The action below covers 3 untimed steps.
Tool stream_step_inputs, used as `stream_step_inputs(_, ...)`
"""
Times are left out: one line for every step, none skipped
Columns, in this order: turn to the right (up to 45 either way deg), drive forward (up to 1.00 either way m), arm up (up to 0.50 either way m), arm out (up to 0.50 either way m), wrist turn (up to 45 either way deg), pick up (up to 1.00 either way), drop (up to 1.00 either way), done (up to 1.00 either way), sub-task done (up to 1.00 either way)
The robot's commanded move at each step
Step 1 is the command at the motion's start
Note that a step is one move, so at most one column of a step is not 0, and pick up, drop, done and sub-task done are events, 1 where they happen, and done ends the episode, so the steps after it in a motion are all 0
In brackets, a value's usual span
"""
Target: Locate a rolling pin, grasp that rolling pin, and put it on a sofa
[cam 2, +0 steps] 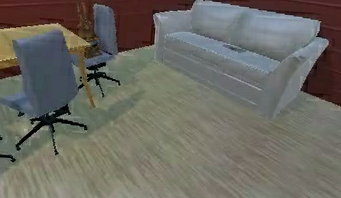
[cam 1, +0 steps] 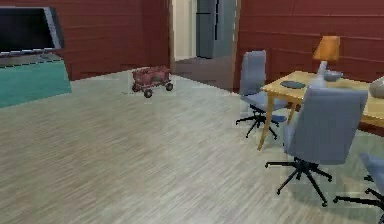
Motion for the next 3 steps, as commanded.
stream_step_inputs(0.0, 1.0, 0.0, 0.0, 0.0, 0.0, 0.0, 0.0, 0.0)
stream_step_inputs(0.0, 1.0, 0.0, 0.0, 0.0, 0.0, 0.0, 0.0, 0.0)
stream_step_inputs(0.0, 0.75, 0.0, 0.0, 0.0, 0.0, 0.0, 0.0, 0.0)
